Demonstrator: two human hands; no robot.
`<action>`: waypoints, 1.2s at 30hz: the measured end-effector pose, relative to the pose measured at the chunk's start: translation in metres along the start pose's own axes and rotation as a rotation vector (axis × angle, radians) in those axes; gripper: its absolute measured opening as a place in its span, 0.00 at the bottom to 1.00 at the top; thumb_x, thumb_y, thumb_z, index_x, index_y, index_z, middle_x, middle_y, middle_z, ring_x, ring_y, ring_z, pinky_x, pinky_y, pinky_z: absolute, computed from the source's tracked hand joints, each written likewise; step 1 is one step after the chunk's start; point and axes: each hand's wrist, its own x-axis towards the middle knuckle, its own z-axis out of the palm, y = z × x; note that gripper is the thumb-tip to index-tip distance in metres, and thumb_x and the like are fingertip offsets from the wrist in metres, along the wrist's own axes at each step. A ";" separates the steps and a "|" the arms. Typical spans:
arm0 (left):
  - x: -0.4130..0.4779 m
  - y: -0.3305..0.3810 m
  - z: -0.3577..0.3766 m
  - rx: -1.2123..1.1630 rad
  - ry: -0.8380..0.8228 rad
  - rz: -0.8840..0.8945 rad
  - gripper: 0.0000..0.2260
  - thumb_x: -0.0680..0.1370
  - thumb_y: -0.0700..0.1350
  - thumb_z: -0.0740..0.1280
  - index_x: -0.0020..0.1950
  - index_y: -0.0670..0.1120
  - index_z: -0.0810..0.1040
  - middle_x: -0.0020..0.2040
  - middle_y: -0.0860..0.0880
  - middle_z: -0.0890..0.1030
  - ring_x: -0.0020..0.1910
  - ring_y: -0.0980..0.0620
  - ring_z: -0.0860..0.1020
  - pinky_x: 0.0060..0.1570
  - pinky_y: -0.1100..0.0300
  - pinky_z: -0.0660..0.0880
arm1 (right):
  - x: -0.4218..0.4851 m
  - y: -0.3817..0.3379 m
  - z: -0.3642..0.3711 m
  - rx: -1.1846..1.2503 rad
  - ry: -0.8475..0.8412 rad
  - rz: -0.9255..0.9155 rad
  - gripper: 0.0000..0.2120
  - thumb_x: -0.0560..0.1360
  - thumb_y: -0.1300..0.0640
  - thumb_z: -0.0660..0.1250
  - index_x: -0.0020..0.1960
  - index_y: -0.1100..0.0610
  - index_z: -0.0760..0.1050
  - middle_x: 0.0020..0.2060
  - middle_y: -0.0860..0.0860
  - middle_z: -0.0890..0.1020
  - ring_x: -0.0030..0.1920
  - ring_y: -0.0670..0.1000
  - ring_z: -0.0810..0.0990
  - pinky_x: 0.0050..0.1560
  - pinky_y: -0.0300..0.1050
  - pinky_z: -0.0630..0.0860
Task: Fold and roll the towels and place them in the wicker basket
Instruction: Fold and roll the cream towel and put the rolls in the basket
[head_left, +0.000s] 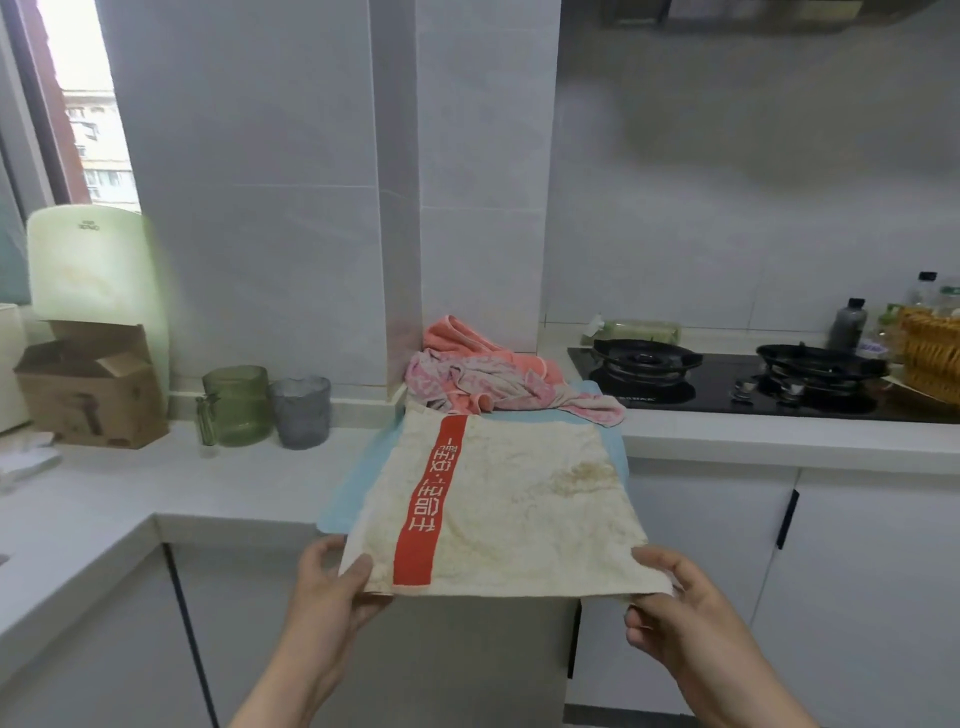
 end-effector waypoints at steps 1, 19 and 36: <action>-0.003 0.002 -0.002 0.055 0.004 0.058 0.13 0.81 0.34 0.62 0.62 0.47 0.67 0.49 0.40 0.83 0.39 0.45 0.81 0.36 0.54 0.79 | 0.000 -0.002 -0.001 -0.022 -0.023 -0.002 0.16 0.76 0.77 0.59 0.55 0.61 0.77 0.35 0.61 0.75 0.30 0.54 0.76 0.33 0.47 0.77; -0.016 -0.001 -0.015 -0.072 -0.069 -0.046 0.07 0.81 0.37 0.60 0.50 0.37 0.77 0.35 0.44 0.80 0.33 0.50 0.73 0.22 0.66 0.73 | -0.004 0.009 -0.012 0.099 -0.019 0.072 0.14 0.75 0.77 0.50 0.44 0.64 0.71 0.36 0.62 0.75 0.31 0.57 0.76 0.32 0.48 0.81; -0.025 0.004 -0.022 0.080 -0.021 0.130 0.08 0.79 0.32 0.64 0.43 0.42 0.69 0.34 0.44 0.75 0.28 0.49 0.69 0.21 0.64 0.69 | -0.006 0.002 -0.022 0.156 -0.004 0.128 0.15 0.74 0.79 0.50 0.40 0.65 0.71 0.31 0.61 0.75 0.29 0.55 0.78 0.28 0.45 0.81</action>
